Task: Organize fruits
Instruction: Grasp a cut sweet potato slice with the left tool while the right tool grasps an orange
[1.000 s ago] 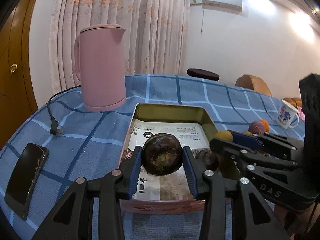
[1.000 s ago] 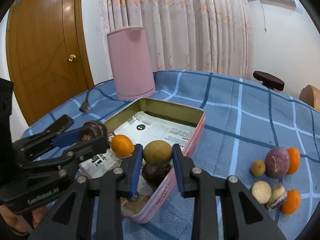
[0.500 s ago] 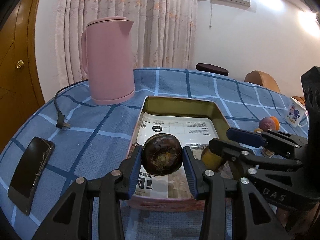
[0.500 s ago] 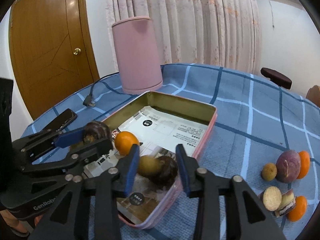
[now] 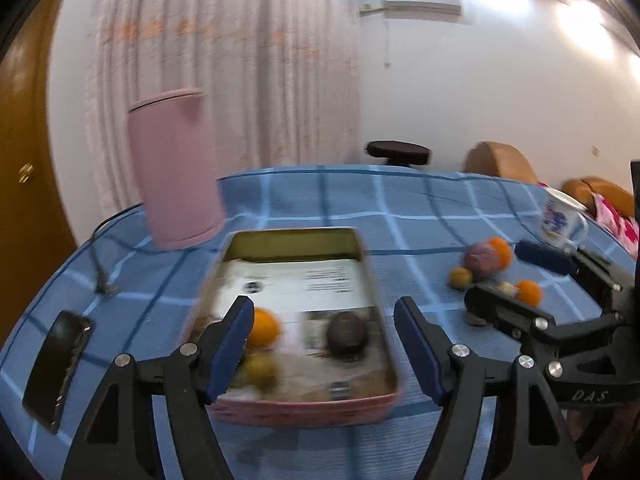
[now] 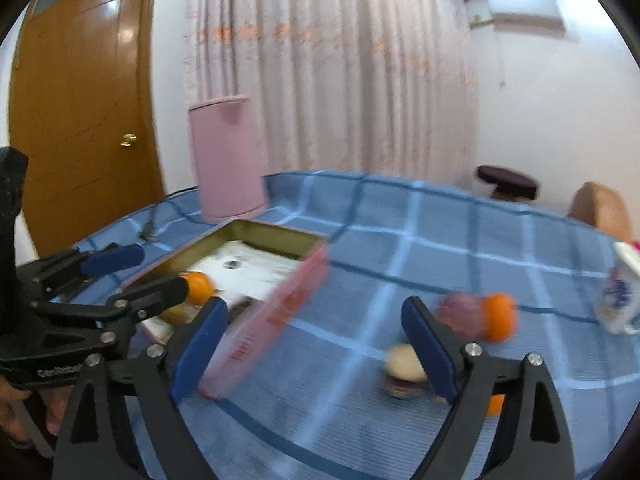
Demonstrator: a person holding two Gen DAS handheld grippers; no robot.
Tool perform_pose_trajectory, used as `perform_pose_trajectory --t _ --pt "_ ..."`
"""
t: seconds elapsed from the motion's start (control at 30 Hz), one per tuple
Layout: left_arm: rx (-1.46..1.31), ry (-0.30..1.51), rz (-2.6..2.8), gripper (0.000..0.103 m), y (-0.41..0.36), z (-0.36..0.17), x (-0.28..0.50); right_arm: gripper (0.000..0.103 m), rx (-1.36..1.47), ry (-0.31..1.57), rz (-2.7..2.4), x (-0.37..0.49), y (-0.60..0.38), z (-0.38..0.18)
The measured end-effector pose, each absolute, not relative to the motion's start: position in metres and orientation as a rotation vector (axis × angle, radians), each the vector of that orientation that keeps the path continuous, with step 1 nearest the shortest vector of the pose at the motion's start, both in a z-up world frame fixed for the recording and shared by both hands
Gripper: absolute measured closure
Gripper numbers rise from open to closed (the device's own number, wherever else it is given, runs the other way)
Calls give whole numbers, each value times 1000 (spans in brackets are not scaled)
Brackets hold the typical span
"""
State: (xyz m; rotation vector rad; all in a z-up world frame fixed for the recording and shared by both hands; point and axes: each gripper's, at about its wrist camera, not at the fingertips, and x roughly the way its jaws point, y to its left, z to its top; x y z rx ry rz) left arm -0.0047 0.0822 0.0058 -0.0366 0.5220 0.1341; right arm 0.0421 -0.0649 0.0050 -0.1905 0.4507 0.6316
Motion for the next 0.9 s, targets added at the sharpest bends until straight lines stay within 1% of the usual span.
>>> perform_pose_trajectory --t 0.17,0.4,0.47,0.53,0.63,0.67,0.73,0.8,0.9 --pt "26 555 39 29 39 0 14 12 -233 453 455 57 -109 3" --pt "81 611 -6 29 7 -8 41 14 -171 542 359 84 -152 -3" --pt "82 626 -23 29 2 -10 47 17 -165 568 359 86 -157 -8" --pt "83 642 -34 29 -3 -13 54 29 -148 603 379 90 -162 -12" --pt "92 664 -56 29 -9 -17 62 35 -150 652 398 95 -161 -18" --pt "98 670 -61 29 -12 -18 63 35 -144 666 406 97 -160 -19" --pt "113 682 -83 29 -18 -19 67 42 -128 701 419 102 -161 -23" --pt "123 691 -92 29 -23 -22 71 47 -116 734 432 107 -162 -26" --pt "125 714 -115 29 -28 -26 77 47 -105 760 453 110 -162 -30"
